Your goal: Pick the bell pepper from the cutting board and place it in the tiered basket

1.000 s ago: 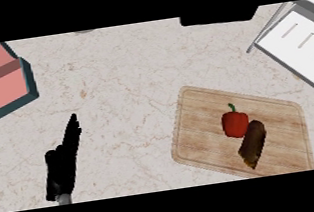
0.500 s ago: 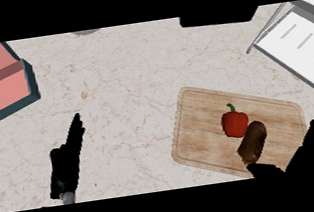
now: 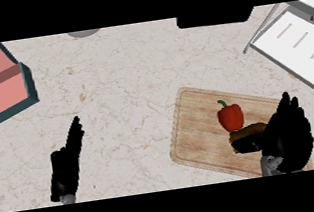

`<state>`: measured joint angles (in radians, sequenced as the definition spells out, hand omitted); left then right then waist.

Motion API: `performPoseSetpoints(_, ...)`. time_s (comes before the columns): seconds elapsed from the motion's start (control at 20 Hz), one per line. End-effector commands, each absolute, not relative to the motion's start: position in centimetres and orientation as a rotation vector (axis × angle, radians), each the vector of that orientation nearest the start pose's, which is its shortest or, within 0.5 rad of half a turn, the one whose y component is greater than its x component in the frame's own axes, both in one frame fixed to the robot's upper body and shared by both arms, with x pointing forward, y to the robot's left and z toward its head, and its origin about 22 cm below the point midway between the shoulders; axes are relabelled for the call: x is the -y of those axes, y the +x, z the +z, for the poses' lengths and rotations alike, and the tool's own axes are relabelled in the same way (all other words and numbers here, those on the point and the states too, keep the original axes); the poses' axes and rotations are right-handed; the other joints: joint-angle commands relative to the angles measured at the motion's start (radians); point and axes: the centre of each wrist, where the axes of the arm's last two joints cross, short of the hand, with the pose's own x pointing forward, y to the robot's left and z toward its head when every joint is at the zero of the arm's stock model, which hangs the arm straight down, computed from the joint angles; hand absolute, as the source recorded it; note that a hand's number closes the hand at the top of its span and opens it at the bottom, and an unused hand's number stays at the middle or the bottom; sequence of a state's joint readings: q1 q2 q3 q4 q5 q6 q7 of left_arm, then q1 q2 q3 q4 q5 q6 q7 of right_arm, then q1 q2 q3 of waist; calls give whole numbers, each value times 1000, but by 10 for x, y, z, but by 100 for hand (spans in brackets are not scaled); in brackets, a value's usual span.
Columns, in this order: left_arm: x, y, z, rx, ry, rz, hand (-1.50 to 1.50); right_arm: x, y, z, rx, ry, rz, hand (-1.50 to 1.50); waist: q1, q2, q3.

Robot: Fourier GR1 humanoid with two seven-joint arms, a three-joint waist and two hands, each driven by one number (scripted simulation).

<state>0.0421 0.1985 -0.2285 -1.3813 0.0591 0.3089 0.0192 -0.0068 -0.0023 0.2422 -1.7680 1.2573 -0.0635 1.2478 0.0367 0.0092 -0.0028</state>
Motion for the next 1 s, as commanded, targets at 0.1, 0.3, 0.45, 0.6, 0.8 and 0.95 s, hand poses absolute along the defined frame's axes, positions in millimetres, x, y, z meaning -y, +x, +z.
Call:
performPoseSetpoints(0.1, -240, 219, -51, 1319, 216, -48, 0, 170, 262, 46, 341, -1185, 205, -150, -4, -2, 0)
performPoseSetpoints(0.3, -245, 214, -55, 1302, 242, -45, 0, 174, 276, 43, 301, -1139, 213, -150, 1, -2, 0)
performPoseSetpoints(0.45, -239, 217, -56, 1314, 246, -32, 0, 176, 283, 46, 288, -1106, 226, -150, -11, -6, 0)
performPoseSetpoints(0.6, -233, 218, -48, 1316, 260, -30, 0, 179, 292, 43, 267, -1108, 217, -150, -9, -8, 2)
performPoseSetpoints(0.8, -227, 217, -53, 1308, 230, -40, 0, 176, 303, 46, 262, -1086, 239, -150, -13, -9, 1)
performPoseSetpoints(0.95, -229, 214, -55, 1300, 231, -35, 0, 177, 304, 36, 234, -1064, 236, -150, -16, -10, 1)
